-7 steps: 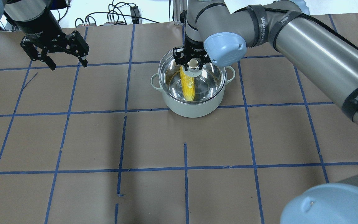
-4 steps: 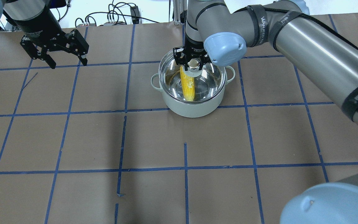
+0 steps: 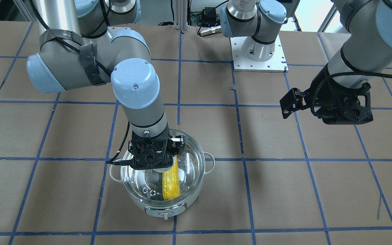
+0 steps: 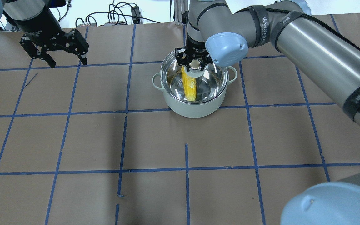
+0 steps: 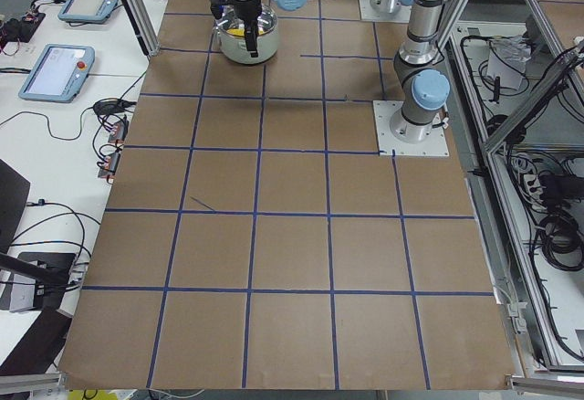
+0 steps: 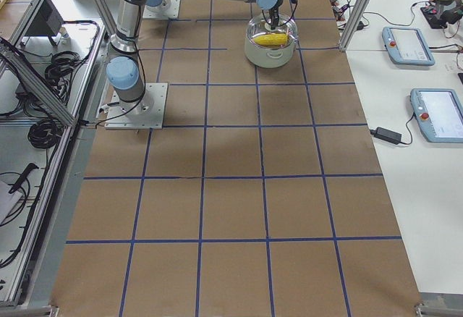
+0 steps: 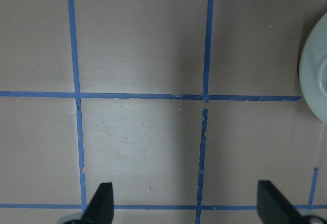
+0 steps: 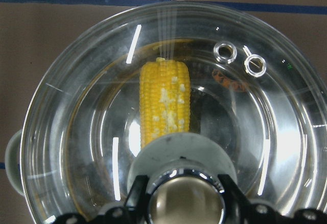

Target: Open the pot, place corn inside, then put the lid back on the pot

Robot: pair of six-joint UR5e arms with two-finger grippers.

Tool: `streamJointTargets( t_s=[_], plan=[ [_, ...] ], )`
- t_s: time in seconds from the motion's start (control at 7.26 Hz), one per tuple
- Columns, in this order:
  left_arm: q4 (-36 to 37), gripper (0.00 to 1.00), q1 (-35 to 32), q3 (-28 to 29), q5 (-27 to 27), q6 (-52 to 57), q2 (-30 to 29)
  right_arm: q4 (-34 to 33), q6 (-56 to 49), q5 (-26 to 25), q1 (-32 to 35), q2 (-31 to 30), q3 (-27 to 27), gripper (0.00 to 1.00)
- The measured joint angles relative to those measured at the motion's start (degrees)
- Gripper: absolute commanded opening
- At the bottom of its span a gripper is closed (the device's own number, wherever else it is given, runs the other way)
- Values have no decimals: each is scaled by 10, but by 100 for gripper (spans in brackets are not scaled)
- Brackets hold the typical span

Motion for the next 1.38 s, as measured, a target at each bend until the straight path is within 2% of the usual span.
streamJointTargets(
  t_s=[0.14, 0.96, 1.38],
  plan=[
    [0, 100, 0, 0, 1, 0, 0, 0, 0, 0, 0, 0, 0, 99],
    [1, 100, 0, 2, 3, -1, 3, 6, 3, 0, 0, -2, -16, 100],
    [4, 100, 0, 2, 3, 0, 3, 22, -28, -10, -30, -34, -32, 100]
  ],
)
